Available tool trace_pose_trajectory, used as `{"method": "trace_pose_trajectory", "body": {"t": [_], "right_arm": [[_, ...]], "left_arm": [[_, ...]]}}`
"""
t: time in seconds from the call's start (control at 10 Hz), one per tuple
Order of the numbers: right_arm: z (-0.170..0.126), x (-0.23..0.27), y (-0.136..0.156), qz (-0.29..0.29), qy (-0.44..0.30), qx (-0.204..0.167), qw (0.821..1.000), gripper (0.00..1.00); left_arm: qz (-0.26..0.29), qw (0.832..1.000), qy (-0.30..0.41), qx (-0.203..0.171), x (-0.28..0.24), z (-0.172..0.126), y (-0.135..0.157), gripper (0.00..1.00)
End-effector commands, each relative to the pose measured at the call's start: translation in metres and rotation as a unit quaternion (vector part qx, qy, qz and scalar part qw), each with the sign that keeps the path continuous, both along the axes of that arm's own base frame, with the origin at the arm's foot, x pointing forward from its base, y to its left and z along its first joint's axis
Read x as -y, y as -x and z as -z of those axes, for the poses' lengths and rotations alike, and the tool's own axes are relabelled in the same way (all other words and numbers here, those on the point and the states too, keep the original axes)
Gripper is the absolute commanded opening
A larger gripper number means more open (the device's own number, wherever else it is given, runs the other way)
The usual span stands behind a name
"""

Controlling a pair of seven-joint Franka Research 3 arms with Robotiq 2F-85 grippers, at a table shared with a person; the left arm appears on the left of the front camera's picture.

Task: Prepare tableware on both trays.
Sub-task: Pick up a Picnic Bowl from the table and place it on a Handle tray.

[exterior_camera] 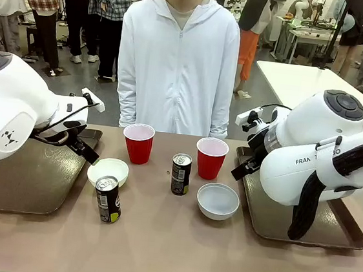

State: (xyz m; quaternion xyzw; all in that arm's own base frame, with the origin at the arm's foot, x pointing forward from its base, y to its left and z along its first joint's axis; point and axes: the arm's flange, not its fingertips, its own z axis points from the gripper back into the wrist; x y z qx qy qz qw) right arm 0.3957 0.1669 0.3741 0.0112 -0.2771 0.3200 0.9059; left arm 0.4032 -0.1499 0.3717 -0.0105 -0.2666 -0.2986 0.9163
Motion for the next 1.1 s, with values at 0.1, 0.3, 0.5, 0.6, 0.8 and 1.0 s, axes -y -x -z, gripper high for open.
{"method": "trace_pose_trajectory", "body": {"t": [0.1, 0.3, 0.5, 0.6, 0.8, 1.0], "right_arm": [[-0.011, -0.001, 0.012, -0.007, 0.018, -0.018, 1.0, 1.0], [-0.043, 0.008, 0.058, 0.012, 0.022, -0.076, 0.997, 1.0], [-0.066, 0.026, 0.118, 0.025, 0.006, -0.11, 0.994, 1.0], [-0.066, 0.03, 0.143, 0.027, 0.006, -0.134, 0.991, 1.0], [-0.057, 0.036, 0.177, 0.037, 0.007, -0.167, 0.985, 1.0], [-0.109, 0.01, 0.113, 0.021, 0.018, -0.156, 0.987, 1.0]], "left_arm": [[0.009, 0.999, -0.021, -0.027, -0.008, -0.015, 0.012, 1.0], [0.039, 0.995, -0.042, -0.085, -0.031, -0.052, 0.047, 1.0], [0.042, 0.99, -0.039, -0.131, -0.06, -0.081, 0.08, 1.0], [0.043, 0.988, -0.033, -0.142, -0.066, -0.088, 0.092, 1.0], [0.057, 0.985, -0.024, -0.163, -0.07, -0.093, 0.115, 1.0], [0.049, 0.986, -0.034, -0.159, -0.063, -0.107, 0.092, 1.0]]}}
